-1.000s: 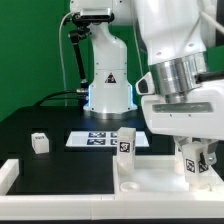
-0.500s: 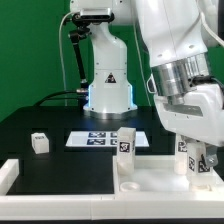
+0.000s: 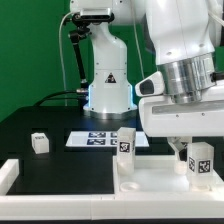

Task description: Assemble square table

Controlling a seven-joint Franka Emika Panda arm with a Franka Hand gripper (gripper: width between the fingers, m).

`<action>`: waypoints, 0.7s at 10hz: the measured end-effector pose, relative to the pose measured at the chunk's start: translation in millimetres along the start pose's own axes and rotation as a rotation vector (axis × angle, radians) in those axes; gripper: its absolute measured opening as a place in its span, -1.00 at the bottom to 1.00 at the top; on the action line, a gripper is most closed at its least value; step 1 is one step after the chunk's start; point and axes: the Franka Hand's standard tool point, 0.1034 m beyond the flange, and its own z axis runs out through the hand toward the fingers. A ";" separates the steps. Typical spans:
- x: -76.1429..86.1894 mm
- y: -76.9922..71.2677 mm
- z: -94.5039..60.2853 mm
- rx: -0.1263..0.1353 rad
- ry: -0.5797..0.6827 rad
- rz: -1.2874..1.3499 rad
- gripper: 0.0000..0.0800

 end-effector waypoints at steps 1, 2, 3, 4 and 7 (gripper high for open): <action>1.2 0.5 -1.4 -0.040 0.014 -0.240 0.62; 1.4 -2.8 -4.2 -0.069 0.010 -0.417 0.62; 2.0 -4.5 -4.4 -0.084 0.003 -0.598 0.62; 3.1 -1.5 -3.3 -0.087 -0.007 -0.665 0.62; 2.9 -2.2 -3.3 -0.085 -0.003 -0.627 0.34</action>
Offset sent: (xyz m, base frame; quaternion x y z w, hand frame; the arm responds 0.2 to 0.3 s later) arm 0.0017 -0.0025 -0.0041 -0.0008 -0.0493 -0.2729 0.9608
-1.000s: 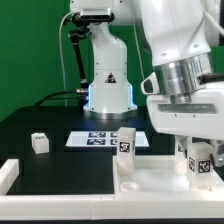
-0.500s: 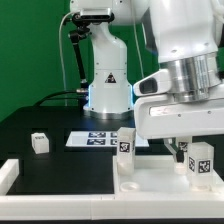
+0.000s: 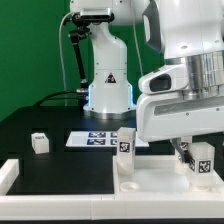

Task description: Assemble square table

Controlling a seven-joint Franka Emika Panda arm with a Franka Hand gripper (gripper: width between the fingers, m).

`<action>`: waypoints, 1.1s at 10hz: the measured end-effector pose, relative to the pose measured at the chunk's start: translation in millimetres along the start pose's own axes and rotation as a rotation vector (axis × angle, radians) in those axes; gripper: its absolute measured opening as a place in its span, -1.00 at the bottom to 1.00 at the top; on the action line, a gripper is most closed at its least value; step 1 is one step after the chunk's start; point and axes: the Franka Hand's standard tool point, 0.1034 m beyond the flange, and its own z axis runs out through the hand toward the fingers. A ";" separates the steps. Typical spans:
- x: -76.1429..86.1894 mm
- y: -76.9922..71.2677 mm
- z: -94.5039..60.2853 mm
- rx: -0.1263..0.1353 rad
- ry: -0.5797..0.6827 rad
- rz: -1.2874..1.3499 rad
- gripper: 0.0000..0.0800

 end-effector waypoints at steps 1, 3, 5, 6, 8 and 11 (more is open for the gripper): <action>-0.2 2.1 0.2 -0.002 0.000 0.073 -0.16; -0.2 5.8 0.7 -0.007 0.000 0.189 -0.26; 0.7 6.2 -0.5 -0.001 0.003 0.547 -0.26; -2.0 4.2 1.2 0.001 -0.009 0.717 -0.26; -2.0 1.8 2.7 0.074 -0.059 1.168 -0.26; -2.2 0.5 3.2 0.088 -0.064 1.342 -0.26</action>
Offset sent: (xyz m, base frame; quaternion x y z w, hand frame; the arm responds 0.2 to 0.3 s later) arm 0.0000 0.0000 0.0000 0.0000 0.0000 0.1938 0.9810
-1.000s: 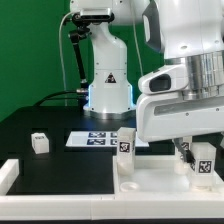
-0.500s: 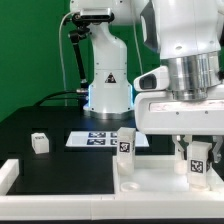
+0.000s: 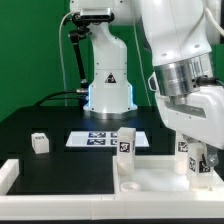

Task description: Assemble square table

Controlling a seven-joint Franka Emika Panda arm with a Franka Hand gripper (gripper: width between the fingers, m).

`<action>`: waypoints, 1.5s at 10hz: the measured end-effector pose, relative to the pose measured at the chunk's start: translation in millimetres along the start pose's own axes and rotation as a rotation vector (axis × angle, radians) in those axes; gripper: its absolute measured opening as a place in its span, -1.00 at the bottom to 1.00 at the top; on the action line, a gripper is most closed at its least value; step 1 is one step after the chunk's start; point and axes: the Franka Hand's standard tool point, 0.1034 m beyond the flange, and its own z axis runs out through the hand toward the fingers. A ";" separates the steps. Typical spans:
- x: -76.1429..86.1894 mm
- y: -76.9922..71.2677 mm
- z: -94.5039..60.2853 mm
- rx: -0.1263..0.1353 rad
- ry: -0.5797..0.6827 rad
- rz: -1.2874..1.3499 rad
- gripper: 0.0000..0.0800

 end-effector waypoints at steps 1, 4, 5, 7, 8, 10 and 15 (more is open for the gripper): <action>0.2 0.2 0.3 0.000 0.000 -0.040 -0.10; 2.9 -1.5 -0.2 -0.026 0.031 -0.544 0.58; 3.4 -2.2 -0.1 -0.041 0.031 -0.714 0.58; 4.2 -2.0 0.3 -0.044 0.030 -0.861 0.62; 5.2 -2.0 0.0 -0.056 0.038 -0.997 0.62; 6.1 -3.2 -0.3 -0.126 0.087 -1.459 0.62; 3.2 -2.7 1.9 -0.101 0.096 -1.289 -0.22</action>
Offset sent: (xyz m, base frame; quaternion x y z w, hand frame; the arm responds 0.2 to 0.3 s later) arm 0.0129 -0.0080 0.0016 -0.0218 -0.0007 -0.5017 0.8648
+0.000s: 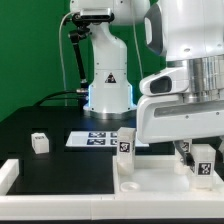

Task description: Assemble square table

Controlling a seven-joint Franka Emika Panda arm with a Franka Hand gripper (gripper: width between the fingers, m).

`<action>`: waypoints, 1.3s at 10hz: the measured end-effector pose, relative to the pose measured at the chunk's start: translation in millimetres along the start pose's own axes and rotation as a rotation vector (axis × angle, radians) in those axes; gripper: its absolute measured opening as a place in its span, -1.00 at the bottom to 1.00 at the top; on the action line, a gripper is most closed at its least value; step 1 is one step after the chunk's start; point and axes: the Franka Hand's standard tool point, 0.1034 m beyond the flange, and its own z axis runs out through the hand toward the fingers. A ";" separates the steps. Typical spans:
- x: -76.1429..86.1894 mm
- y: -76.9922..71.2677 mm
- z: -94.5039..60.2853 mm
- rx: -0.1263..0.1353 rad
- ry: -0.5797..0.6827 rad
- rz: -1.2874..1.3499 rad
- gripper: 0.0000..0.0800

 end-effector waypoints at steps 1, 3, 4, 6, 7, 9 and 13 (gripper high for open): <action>0.1 2.7 0.5 -0.002 0.000 0.090 -0.27; 0.8 4.1 0.2 0.013 0.000 0.371 -0.27; -1.4 2.9 0.9 0.027 -0.026 0.648 -0.27; -0.6 4.4 2.3 0.080 -0.080 0.971 -0.27; -2.3 1.5 3.9 0.072 -0.072 1.018 -0.27; -2.3 1.0 4.1 0.070 -0.076 1.118 -0.27; -3.8 5.0 4.8 0.151 -0.070 1.427 -0.27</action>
Offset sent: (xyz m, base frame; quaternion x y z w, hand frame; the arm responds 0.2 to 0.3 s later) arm -0.0086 -0.0079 -0.0001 -0.0335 -0.0385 0.5171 0.8544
